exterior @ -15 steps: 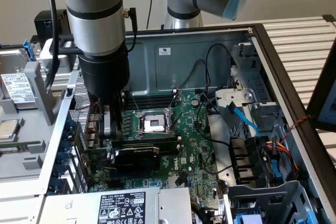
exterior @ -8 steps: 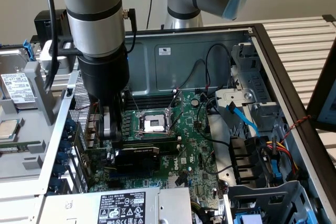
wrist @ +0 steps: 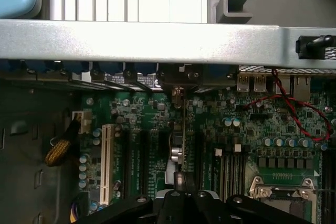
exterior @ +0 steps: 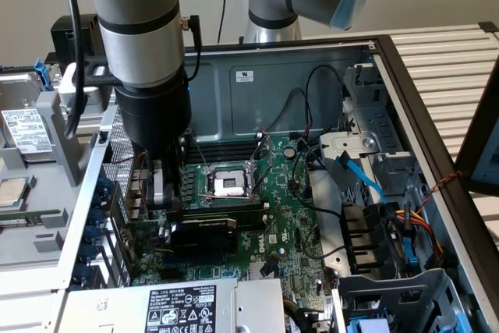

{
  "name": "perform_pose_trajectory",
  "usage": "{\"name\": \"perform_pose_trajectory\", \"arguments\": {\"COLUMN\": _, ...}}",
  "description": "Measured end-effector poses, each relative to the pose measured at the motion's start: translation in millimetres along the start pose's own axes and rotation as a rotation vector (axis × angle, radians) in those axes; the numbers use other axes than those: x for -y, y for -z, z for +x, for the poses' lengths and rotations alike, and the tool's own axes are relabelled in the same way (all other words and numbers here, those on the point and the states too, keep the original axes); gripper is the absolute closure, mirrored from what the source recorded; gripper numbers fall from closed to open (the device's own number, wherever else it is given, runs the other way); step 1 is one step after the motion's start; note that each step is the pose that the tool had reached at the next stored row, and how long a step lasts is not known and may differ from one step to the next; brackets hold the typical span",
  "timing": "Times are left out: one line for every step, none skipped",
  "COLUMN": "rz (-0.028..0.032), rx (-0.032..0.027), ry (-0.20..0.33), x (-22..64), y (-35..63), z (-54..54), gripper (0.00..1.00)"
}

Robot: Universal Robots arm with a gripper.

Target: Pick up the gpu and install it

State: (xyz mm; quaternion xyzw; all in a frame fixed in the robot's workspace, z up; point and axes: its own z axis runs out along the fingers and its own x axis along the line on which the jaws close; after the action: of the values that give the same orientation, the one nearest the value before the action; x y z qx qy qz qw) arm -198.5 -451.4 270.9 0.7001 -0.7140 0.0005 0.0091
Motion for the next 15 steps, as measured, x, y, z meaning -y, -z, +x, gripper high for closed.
{"name": "perform_pose_trajectory", "arguments": {"rz": -0.0001, "rx": -0.0001, "ry": 0.000, "x": -0.4, "y": 0.0, "z": 0.0, "gripper": 0.89}}
{"name": "perform_pose_trajectory", "arguments": {"rz": -0.0001, "rx": -0.0001, "ry": 0.000, "x": -0.7, "y": 0.0, "z": 0.0, "gripper": 0.89}}
{"name": "perform_pose_trajectory", "arguments": {"rz": -0.0001, "rx": -0.0001, "ry": 0.000, "x": -0.7, "y": 0.0, "z": 0.0, "gripper": 0.89}}
{"name": "perform_pose_trajectory", "arguments": {"rz": -0.0002, "rx": -0.0001, "ry": 0.000, "x": -0.7, "y": 0.0, "z": 0.0, "gripper": 0.89}}
{"name": "perform_pose_trajectory", "arguments": {"rz": 0.0000, "rx": -0.0001, "ry": 0.000, "x": -0.7, "y": 0.0, "z": 0.0, "gripper": 0.89}}
{"name": "perform_pose_trajectory", "arguments": {"rz": 0.0003, "rx": -0.0001, "ry": 0.000, "x": -0.7, "y": 0.0, "z": 0.0, "gripper": 0.89}}
{"name": "perform_pose_trajectory", "arguments": {"rz": 0.0006, "rx": -0.0001, "ry": 0.000, "x": -0.7, "y": 0.0, "z": 0.0, "gripper": 0.89}}
{"name": "perform_pose_trajectory", "arguments": {"rz": 0.0008, "rx": 0.0000, "ry": 0.000, "x": -0.8, "y": 0.0, "z": 0.0, "gripper": 0.89}}
{"name": "perform_pose_trajectory", "arguments": {"rz": 0.0016, "rx": -0.0001, "ry": 0.000, "x": -0.8, "y": 0.0, "z": 0.0, "gripper": 0.89}}
{"name": "perform_pose_trajectory", "arguments": {"rz": 0.0024, "rx": -0.0001, "ry": 0.000, "x": -0.8, "y": 0.0, "z": 0.0, "gripper": 0.89}}
{"name": "perform_pose_trajectory", "arguments": {"rz": 0.0029, "rx": -0.0001, "ry": 0.000, "x": -0.8, "y": 0.0, "z": 0.1, "gripper": 0.89}}
{"name": "perform_pose_trajectory", "arguments": {"rz": 0.0035, "rx": -0.0001, "ry": 0.000, "x": -0.8, "y": -0.1, "z": 0.1, "gripper": 0.89}}
{"name": "perform_pose_trajectory", "arguments": {"rz": 0.0040, "rx": -0.0001, "ry": 0.000, "x": -0.8, "y": -0.2, "z": 0.1, "gripper": 0.89}}
{"name": "perform_pose_trajectory", "arguments": {"rz": 0.0046, "rx": -0.0001, "ry": 0.000, "x": -0.8, "y": -0.3, "z": 0.1, "gripper": 0.89}}
{"name": "perform_pose_trajectory", "arguments": {"rz": 0.0049, "rx": -0.0001, "ry": 0.000, "x": -0.8, "y": -0.3, "z": 0.1, "gripper": 0.89}}
